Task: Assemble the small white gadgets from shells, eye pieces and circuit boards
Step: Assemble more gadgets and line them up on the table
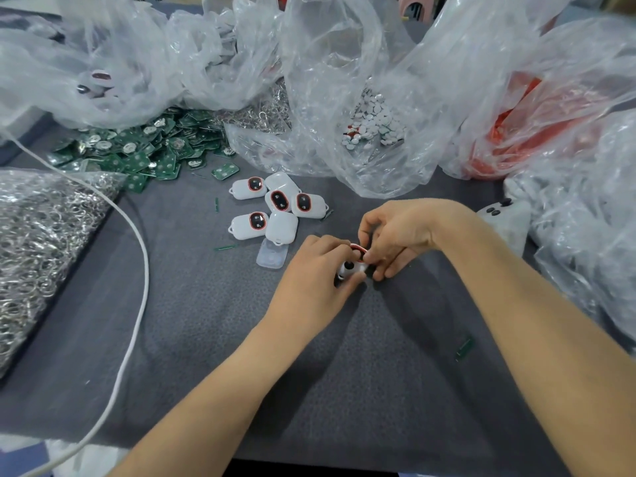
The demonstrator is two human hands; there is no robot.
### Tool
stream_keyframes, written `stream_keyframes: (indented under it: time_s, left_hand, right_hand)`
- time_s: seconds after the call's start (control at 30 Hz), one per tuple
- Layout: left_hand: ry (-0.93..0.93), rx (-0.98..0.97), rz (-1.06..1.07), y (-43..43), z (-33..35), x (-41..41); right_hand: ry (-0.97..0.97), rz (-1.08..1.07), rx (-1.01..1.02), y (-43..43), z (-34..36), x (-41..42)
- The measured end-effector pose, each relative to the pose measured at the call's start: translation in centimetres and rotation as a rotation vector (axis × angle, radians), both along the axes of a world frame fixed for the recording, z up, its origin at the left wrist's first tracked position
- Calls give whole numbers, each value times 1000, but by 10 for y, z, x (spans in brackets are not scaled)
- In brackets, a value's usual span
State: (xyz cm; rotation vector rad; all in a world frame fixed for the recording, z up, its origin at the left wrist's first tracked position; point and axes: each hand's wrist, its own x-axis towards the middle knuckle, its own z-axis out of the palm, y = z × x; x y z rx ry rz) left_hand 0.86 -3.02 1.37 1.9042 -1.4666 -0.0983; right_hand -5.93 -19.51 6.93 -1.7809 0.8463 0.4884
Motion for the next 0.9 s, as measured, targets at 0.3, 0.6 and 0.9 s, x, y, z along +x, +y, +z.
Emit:
stream_keyframes:
  time_s: [0.3, 0.6, 0.9]
  left_hand:
    - [-278, 13, 57, 10, 0, -3]
    - [-573, 103, 82, 5, 9, -3]
    - [-386, 288, 118, -15, 15, 1]
  right_hand:
    - [-35, -17, 32, -2, 2, -9]
    - [108, 1, -166, 14, 13, 8]
    - [45, -52, -288, 25, 22, 2]
